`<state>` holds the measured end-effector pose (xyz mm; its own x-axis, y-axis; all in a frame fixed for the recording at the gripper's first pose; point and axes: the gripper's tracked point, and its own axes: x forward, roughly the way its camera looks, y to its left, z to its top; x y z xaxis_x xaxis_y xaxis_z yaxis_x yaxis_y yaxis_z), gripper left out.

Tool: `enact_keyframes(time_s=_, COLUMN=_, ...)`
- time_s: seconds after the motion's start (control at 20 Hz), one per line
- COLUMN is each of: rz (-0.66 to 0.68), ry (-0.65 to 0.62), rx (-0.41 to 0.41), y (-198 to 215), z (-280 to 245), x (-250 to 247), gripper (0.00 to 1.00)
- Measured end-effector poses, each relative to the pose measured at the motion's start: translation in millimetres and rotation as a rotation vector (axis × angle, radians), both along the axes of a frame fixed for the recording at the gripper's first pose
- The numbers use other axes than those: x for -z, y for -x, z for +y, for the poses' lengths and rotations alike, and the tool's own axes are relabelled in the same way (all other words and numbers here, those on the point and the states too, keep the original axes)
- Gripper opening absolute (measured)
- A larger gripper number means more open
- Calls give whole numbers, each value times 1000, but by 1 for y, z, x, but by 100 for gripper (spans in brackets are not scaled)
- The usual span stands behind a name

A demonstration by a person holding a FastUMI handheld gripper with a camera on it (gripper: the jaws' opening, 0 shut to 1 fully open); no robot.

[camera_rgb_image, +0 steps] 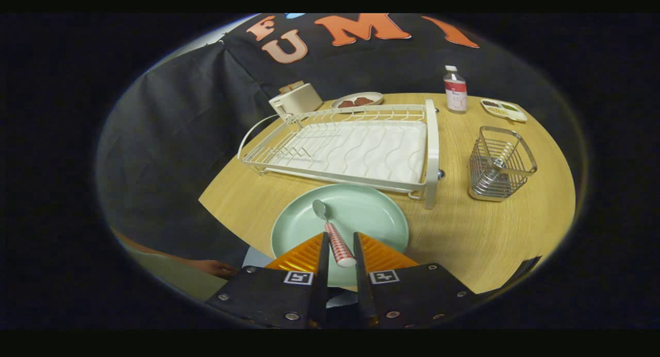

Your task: Take the plate from the dish rack, then take the spoon from the basket and place it into the plate.

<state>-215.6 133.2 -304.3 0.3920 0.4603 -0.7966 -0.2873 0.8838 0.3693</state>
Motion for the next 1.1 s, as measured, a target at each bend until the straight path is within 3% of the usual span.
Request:
enact_keyframes(time_s=0.35, rz=-7, ry=59, rx=37, y=-5, z=-19, x=5, gripper=37)
enact_keyframes(time_s=0.6, rz=-159, ry=113, rx=115, y=-46, z=-45, x=-25, gripper=44)
enact_keyframes(time_s=0.75, rz=-260, ry=143, rx=151, y=-70, z=-64, x=-59, gripper=44)
enact_keyframes(time_s=1.1, rz=-511, ry=128, rx=244, y=-126, z=-92, x=-171, gripper=58)
